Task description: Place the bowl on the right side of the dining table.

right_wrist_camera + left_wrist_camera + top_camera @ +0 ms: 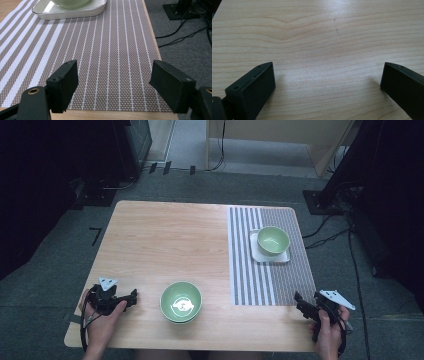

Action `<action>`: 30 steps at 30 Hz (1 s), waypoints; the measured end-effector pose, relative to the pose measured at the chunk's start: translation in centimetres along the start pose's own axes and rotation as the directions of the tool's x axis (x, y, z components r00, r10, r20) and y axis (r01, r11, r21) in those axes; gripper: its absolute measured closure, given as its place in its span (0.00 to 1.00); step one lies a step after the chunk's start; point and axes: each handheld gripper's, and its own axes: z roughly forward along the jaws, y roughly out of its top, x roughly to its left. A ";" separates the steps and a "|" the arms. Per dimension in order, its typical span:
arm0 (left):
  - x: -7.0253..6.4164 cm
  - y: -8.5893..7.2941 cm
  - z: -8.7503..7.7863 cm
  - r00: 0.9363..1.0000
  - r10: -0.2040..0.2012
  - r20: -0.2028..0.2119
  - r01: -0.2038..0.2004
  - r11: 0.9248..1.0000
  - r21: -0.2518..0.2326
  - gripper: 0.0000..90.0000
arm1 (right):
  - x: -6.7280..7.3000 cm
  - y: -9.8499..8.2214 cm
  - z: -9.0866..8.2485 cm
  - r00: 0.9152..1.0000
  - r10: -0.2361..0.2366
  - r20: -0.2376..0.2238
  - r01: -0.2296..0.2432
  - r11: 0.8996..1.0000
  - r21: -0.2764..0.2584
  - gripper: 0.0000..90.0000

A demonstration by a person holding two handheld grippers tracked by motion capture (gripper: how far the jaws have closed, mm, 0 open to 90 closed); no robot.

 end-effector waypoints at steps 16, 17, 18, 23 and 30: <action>0.0 0.0 0.0 1.000 0.000 0.000 0.000 1.000 0.000 0.00 | 0.0 -1.5 -0.4 0.999 -0.037 0.024 0.036 0.998 0.056 0.25; 0.0 0.0 0.0 1.000 0.000 0.000 0.000 1.000 0.000 0.00 | 0.0 -1.5 -0.4 0.999 -0.037 0.024 0.036 0.998 0.056 0.25; 0.0 0.0 0.0 1.000 0.000 0.000 0.000 1.000 0.000 0.00 | 0.0 -1.5 -0.4 0.999 -0.045 0.029 0.043 0.997 0.059 0.25; 0.0 0.0 0.0 1.000 0.000 0.000 0.000 1.000 0.000 0.00 | 0.3 -1.7 -0.5 0.996 -0.075 0.046 0.070 0.994 0.089 0.24; 0.0 0.0 0.0 1.000 0.000 0.000 0.000 1.000 0.000 0.00 | 0.7 -1.8 -0.4 0.991 -0.125 0.038 0.121 0.987 0.110 0.20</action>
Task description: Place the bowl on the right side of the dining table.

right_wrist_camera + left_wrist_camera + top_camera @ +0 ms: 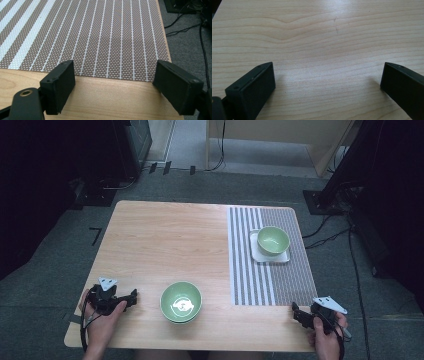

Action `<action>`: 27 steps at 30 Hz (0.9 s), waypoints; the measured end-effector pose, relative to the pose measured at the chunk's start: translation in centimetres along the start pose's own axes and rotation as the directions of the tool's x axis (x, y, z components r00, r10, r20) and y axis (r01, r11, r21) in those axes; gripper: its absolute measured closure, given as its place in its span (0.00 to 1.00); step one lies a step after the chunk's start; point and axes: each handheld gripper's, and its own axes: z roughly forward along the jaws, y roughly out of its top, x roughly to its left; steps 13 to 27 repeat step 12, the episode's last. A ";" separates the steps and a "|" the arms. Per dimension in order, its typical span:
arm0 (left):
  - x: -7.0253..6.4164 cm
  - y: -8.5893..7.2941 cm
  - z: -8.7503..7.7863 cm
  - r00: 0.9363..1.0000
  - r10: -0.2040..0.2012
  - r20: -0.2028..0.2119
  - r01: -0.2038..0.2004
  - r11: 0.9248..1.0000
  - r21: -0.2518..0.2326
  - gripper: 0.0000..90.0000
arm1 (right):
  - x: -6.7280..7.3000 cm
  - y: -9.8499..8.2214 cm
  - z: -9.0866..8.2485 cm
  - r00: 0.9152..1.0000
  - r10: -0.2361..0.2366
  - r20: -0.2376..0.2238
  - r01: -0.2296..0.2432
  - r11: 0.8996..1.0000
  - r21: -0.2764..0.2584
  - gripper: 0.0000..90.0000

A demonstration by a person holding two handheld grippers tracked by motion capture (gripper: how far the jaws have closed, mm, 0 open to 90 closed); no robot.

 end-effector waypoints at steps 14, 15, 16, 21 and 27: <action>0.0 0.0 0.0 1.000 0.000 0.000 0.000 1.000 0.000 0.00 | 0.4 -0.1 -0.2 1.000 -0.008 -0.017 0.008 1.000 0.011 0.19; 0.0 0.0 0.0 1.000 0.000 0.000 0.000 1.000 0.000 0.00 | 0.4 -0.1 -0.2 1.000 -0.008 -0.017 0.008 1.000 0.011 0.19; 0.0 0.0 0.0 1.000 0.000 0.000 0.000 1.000 0.000 0.00 | 0.4 -0.1 -0.2 1.000 -0.008 -0.017 0.008 1.000 0.011 0.19; 0.0 0.0 0.0 1.000 0.000 0.000 0.000 1.000 0.000 0.00 | 0.4 -0.1 -0.2 1.000 -0.008 -0.017 0.008 1.000 0.011 0.19; 0.0 0.0 0.0 1.000 0.000 0.000 0.000 1.000 0.000 0.00 | 0.4 -0.1 -0.2 1.000 -0.008 -0.017 0.008 1.000 0.011 0.19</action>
